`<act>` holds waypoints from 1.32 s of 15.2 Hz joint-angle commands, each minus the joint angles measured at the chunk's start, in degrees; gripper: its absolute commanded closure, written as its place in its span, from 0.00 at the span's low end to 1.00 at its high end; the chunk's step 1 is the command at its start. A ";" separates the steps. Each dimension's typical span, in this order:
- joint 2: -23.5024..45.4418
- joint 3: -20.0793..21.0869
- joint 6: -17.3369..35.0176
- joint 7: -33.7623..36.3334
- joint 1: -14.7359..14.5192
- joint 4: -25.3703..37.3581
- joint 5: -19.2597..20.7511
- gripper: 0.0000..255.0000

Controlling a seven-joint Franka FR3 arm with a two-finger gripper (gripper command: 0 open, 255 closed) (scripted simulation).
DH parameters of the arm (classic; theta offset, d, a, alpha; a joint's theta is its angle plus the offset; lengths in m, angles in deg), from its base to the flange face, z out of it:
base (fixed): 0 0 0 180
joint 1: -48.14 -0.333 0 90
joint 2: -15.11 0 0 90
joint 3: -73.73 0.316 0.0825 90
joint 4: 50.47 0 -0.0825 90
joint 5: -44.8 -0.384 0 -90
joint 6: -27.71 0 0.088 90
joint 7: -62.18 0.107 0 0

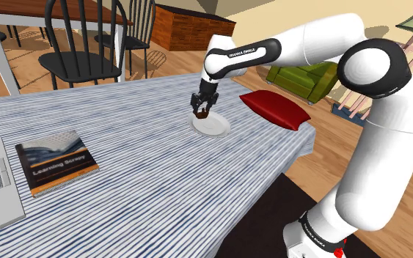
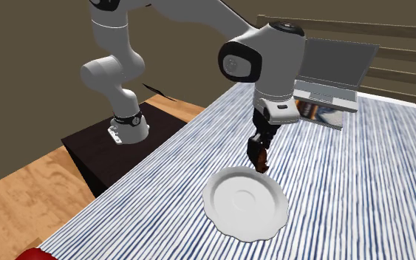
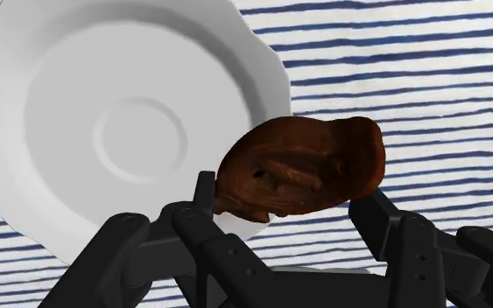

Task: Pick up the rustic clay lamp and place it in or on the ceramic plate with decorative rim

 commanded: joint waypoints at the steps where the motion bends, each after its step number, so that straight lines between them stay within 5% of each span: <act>1: 0.23 -0.77 -0.31 -2.68 1.70 0.49 -0.30 1.00; 6: 2.43 -2.61 -2.00 -8.84 5.80 4.22 -0.93 1.00; 20: 7.71 -2.61 6.76 -9.05 5.77 0.74 -0.94 1.00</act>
